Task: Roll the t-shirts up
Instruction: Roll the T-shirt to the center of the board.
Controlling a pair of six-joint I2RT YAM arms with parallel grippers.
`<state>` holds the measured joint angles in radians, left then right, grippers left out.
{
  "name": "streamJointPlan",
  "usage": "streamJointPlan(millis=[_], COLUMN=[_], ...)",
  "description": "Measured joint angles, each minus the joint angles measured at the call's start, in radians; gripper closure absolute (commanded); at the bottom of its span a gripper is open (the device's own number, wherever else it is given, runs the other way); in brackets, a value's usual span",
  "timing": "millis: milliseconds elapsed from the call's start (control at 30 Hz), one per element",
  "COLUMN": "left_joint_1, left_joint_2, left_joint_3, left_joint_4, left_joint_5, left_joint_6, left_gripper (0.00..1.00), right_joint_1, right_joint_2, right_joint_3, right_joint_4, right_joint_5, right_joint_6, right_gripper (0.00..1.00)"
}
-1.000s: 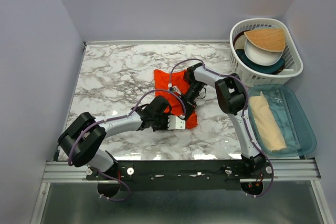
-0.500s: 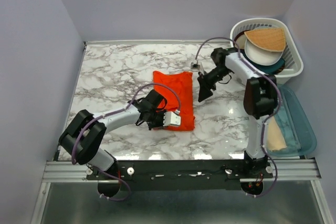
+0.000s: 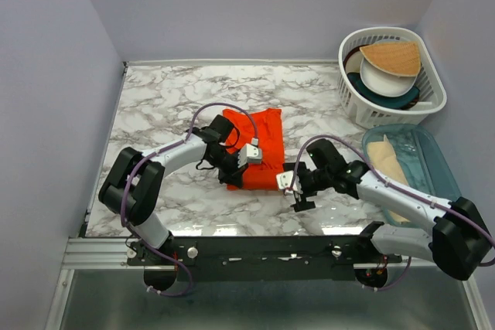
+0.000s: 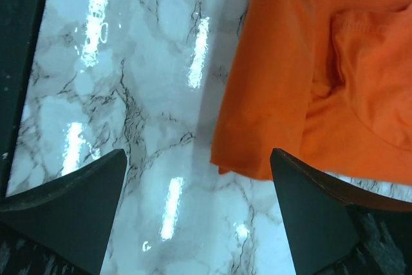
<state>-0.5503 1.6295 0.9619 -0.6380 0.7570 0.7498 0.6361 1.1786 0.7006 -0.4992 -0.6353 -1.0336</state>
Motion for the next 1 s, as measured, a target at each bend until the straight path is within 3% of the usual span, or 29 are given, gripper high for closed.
streamJointPlan(millis=[100,433,533,633,667,733,767,867,1000], left_joint_1=[0.01,0.016,0.024,0.037,0.041,0.056,0.06,0.071,0.071], left_joint_2=[0.0,0.019,0.022,0.024,0.024,0.024,0.024,0.023,-0.055], left_joint_3=[0.01,0.029,0.034,0.047,0.05,0.06,0.063,0.065,-0.006], left_joint_4=[-0.01,-0.035,-0.038,-0.044,-0.046,-0.056,-0.063,-0.089,-0.044], left_joint_5=[0.042,0.096,0.105,0.121,0.126,0.141,0.146,0.151,0.14], left_joint_6=[-0.016,-0.046,-0.06,-0.068,-0.069,-0.068,-0.065,-0.037,-0.018], left_gripper=[1.0,1.0,1.0,1.0,1.0,1.0,0.9,0.61,0.43], right_joint_1=[0.09,0.222,0.24,0.253,0.254,0.254,0.255,0.255,0.255], right_joint_2=[-0.018,0.111,0.151,0.178,0.188,0.201,0.209,0.237,0.249], right_joint_3=[-0.107,-0.117,-0.117,-0.117,-0.119,-0.121,-0.121,-0.121,-0.121], right_joint_4=[0.178,0.469,0.486,0.507,0.523,0.547,0.562,0.604,0.618], right_joint_5=[0.09,0.273,0.295,0.329,0.341,0.363,0.374,0.398,0.412], right_joint_6=[0.002,0.092,0.094,0.089,0.084,0.076,0.071,0.066,0.072], right_gripper=[0.0,0.02,0.14,0.32,0.47,0.61,0.78,0.96,0.97])
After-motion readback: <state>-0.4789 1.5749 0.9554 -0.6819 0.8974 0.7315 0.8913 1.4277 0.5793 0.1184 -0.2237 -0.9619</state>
